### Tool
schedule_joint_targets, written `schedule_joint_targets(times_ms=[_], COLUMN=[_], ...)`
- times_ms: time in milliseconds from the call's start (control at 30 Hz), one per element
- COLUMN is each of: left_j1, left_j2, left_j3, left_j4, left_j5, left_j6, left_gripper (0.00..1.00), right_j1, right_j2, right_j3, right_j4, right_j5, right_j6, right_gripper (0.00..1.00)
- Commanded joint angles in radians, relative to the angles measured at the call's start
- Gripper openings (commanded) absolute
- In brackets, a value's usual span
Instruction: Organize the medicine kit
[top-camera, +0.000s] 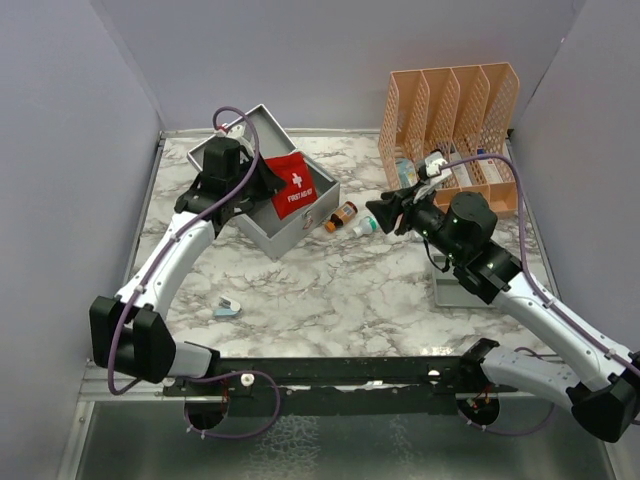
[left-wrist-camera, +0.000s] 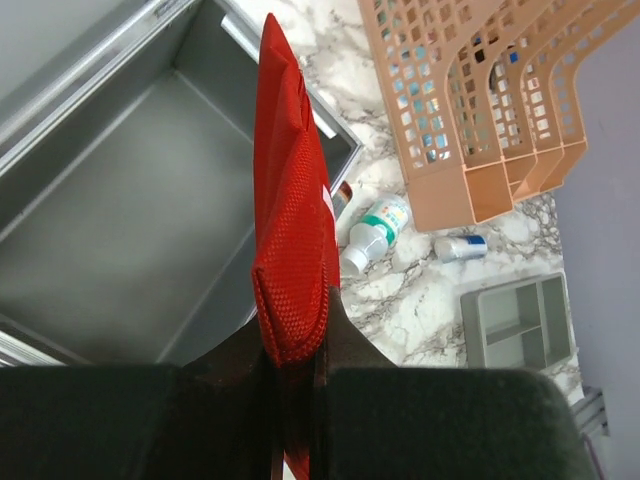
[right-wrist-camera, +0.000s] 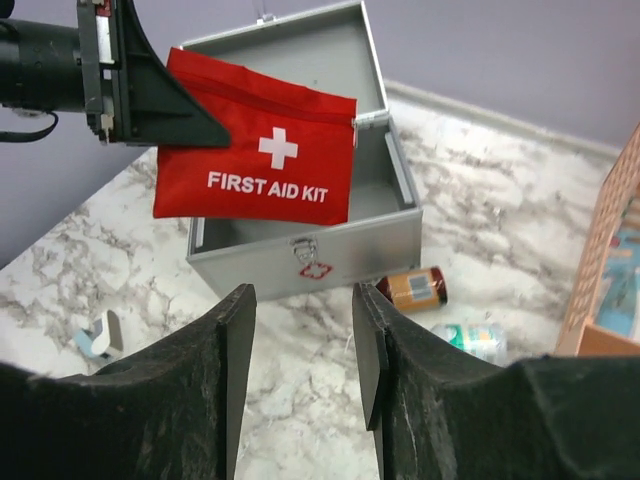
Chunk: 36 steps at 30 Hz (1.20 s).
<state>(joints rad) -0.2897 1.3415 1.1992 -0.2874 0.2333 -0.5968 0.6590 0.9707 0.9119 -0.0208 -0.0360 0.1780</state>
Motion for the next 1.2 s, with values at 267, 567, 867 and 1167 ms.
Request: schedule_joint_targets(times_ms=[267, 567, 867, 1167], left_j1=[0.022, 0.026, 0.038, 0.043], left_j2=[0.199, 0.348, 0.306, 0.174], left_j3=[0.040, 0.122, 0.133, 0.079], left_j4=[0.082, 0.036, -0.168, -0.251], left_j5=[-0.002, -0.070, -0.282, -0.426], left_j6=[-0.154, -0.171, 0.012, 0.096], left_gripper=[0.00, 0.25, 0.52, 0.61], right_j1=[-0.003, -0.002, -0.002, -0.002], right_j2=[0.039, 0.072, 0.073, 0.083], right_j3=[-0.021, -0.009, -0.011, -0.027], right_j4=[-0.054, -0.111, -0.220, -0.380], right_j5=[0.011, 0.051, 0.283, 0.583], right_j6=[0.156, 0.232, 0.297, 0.455], right_gripper=[0.40, 0.44, 0.64, 0.64])
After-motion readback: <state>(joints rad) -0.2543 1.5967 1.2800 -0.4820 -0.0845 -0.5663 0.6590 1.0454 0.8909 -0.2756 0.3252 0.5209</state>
